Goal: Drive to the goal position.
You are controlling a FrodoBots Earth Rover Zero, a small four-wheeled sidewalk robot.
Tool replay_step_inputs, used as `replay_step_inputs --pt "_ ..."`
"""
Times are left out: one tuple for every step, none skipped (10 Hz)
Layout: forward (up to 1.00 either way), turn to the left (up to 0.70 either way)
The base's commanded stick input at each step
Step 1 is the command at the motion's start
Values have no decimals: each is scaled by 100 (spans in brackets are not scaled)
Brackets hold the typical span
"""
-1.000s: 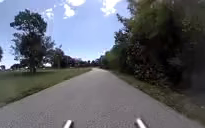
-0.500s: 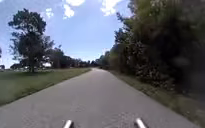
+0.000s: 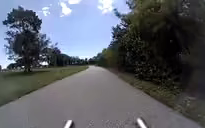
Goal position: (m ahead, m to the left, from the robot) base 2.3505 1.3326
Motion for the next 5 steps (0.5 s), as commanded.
replay_step_inputs --pt "50 25" --pt "50 25" --pt "50 25" --pt "50 25" --pt "50 25"
